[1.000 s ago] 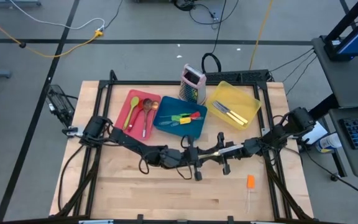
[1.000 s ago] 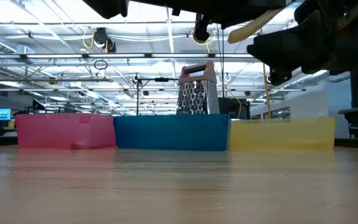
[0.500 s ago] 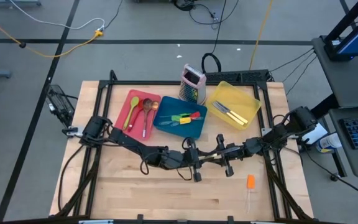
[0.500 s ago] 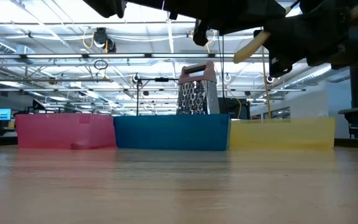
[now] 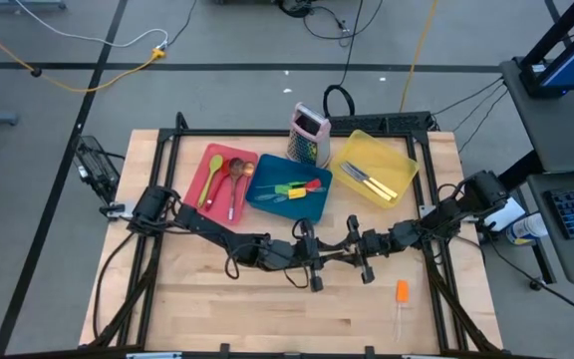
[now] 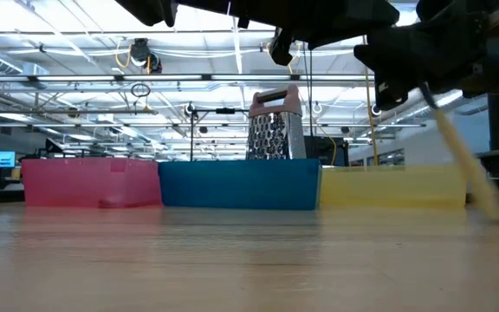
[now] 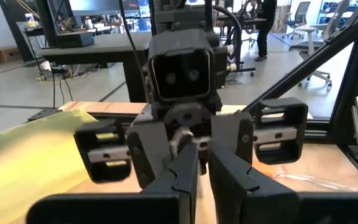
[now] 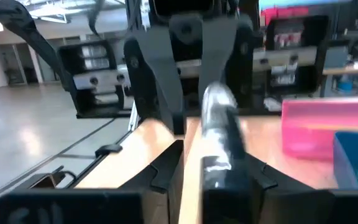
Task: Pick & Place Kitchen Items
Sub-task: Put the yellow knife into the yellow bin
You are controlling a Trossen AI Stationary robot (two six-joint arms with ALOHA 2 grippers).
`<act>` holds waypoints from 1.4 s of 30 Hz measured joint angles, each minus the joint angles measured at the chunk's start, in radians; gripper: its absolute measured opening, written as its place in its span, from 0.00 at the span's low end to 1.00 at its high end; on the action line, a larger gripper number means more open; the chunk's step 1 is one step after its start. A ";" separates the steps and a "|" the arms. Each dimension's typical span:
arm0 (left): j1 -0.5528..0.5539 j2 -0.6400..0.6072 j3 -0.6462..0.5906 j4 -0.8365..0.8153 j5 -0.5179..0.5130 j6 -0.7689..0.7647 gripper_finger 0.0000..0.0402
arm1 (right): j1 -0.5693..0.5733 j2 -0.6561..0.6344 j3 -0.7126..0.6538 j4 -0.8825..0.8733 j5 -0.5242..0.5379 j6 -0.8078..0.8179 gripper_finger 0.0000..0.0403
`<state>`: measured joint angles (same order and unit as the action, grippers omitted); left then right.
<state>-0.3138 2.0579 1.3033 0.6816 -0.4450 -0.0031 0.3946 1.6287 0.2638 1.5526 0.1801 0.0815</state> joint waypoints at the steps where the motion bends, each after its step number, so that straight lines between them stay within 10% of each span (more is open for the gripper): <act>1: 0.000 0.000 0.000 0.000 0.000 0.000 0.10 | -0.002 0.000 0.000 -0.014 0.002 0.015 0.20; 6: 0.000 0.000 0.000 0.000 0.000 -0.002 0.10 | -0.025 0.000 0.000 -0.109 0.030 -0.009 0.02; 20: 0.000 0.002 0.000 -0.080 0.000 -0.059 0.10 | -0.037 0.000 0.000 -0.213 -0.095 0.026 0.01; 42: -0.088 -0.206 0.000 -0.626 0.051 -0.096 0.10 | 0.044 -0.098 0.001 -0.322 -0.129 -0.010 0.40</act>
<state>-0.4014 1.8515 1.3035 0.0555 -0.3936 -0.0994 0.4382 1.5310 0.2649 1.2307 0.0506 0.0710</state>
